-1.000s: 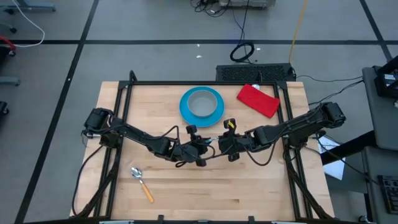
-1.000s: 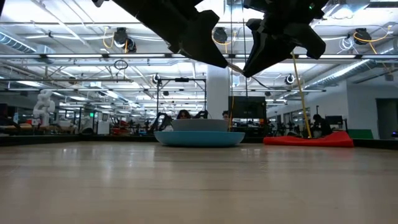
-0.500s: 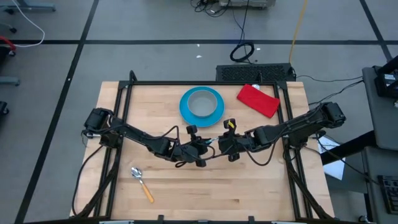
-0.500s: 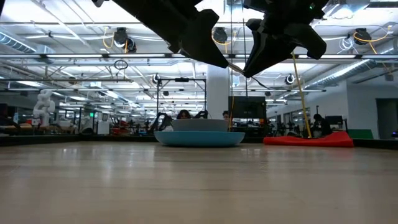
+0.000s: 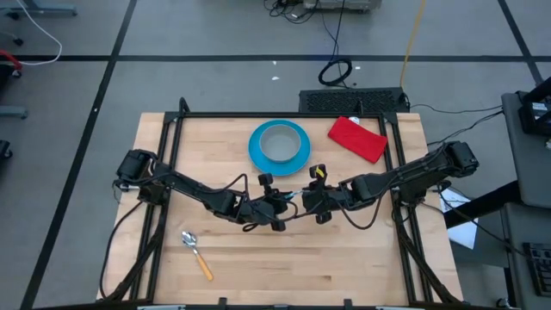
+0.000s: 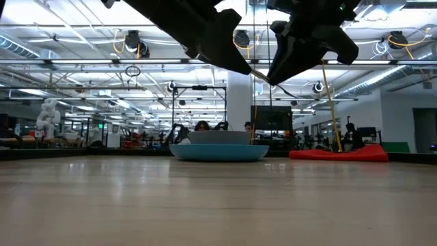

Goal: Pick and place plate/cup/fork/spoon on tray
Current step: Put the blue patterned fork beside the blue plate

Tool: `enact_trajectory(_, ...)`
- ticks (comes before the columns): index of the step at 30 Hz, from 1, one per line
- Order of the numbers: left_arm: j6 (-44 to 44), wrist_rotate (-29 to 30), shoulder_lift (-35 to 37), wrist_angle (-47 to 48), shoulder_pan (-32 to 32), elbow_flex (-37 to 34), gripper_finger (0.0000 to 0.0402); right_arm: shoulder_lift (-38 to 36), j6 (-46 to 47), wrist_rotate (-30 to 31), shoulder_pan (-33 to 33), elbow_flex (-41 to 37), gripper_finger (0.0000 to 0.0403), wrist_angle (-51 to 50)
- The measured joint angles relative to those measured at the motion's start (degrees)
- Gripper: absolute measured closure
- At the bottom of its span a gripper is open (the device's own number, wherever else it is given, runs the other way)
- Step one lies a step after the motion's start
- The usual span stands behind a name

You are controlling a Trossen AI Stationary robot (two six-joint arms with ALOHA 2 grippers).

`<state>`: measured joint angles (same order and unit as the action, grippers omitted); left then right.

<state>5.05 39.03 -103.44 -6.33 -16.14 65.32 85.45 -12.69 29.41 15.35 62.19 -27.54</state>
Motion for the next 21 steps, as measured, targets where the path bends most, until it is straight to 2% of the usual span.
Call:
enact_trajectory(6,-0.01,-0.02,0.0,0.0,0.0,0.0,0.0369,-1.11,0.4,-0.04,0.48,-0.04,0.0271,2.05)
enact_trajectory(11,0.06,0.06,0.01,-0.09,0.0,0.0,0.0368,-5.19,2.94,0.39,1.15,-0.04,0.0223,2.57)
enact_trajectory(16,0.54,2.05,0.98,-1.05,0.0,-0.02,0.0369,-11.4,13.3,0.53,2.53,-0.04,0.0209,2.03)
enact_trajectory(21,2.07,6.06,3.91,-0.72,-0.16,-0.02,0.0368,-17.88,20.58,0.46,7.01,-2.77,0.0212,3.17)
